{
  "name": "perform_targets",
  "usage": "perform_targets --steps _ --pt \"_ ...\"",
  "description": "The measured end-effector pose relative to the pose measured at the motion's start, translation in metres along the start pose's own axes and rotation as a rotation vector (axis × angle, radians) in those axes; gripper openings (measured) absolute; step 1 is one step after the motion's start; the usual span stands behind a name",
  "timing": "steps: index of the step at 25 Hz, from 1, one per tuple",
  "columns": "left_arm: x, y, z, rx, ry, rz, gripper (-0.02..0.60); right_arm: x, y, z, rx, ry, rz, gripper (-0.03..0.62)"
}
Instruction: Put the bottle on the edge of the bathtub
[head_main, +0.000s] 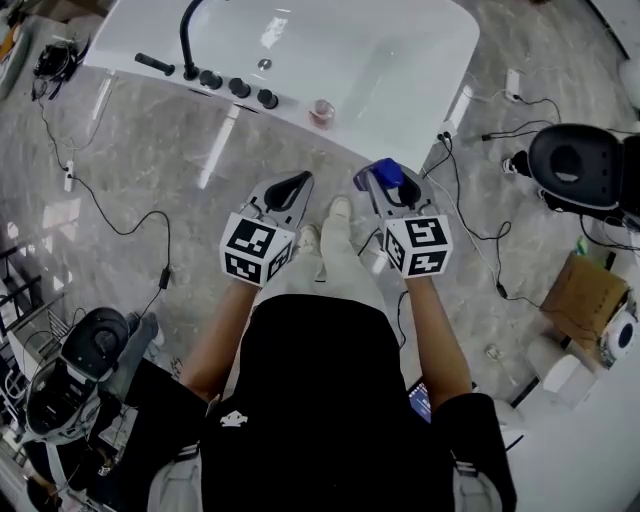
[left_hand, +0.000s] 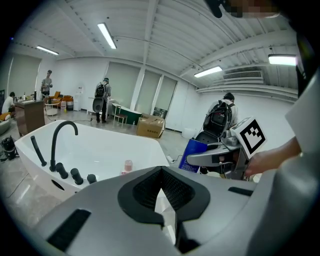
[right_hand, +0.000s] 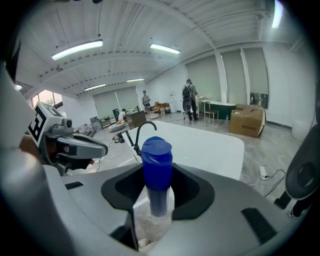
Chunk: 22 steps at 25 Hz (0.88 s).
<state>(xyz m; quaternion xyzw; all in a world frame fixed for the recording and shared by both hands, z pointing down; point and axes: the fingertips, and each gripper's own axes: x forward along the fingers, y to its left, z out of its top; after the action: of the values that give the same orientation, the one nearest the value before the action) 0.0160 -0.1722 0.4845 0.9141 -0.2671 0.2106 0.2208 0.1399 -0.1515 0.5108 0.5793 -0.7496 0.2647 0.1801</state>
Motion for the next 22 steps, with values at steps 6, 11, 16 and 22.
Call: perform_targets --steps 6,11,16,22 --pt "0.029 0.024 -0.021 -0.038 0.037 0.031 0.012 0.048 -0.018 -0.017 -0.018 0.064 0.041 0.163" --pt "0.049 0.04 -0.037 -0.067 0.049 0.06 0.012 0.088 -0.032 -0.032 -0.042 0.1 0.063 0.163" --pt "0.062 0.064 -0.053 -0.092 0.051 0.105 0.012 0.12 -0.042 -0.046 -0.084 0.126 0.078 0.163" --pt "0.067 0.096 -0.068 -0.121 0.056 0.171 0.012 0.15 -0.045 -0.054 -0.12 0.141 0.093 0.163"
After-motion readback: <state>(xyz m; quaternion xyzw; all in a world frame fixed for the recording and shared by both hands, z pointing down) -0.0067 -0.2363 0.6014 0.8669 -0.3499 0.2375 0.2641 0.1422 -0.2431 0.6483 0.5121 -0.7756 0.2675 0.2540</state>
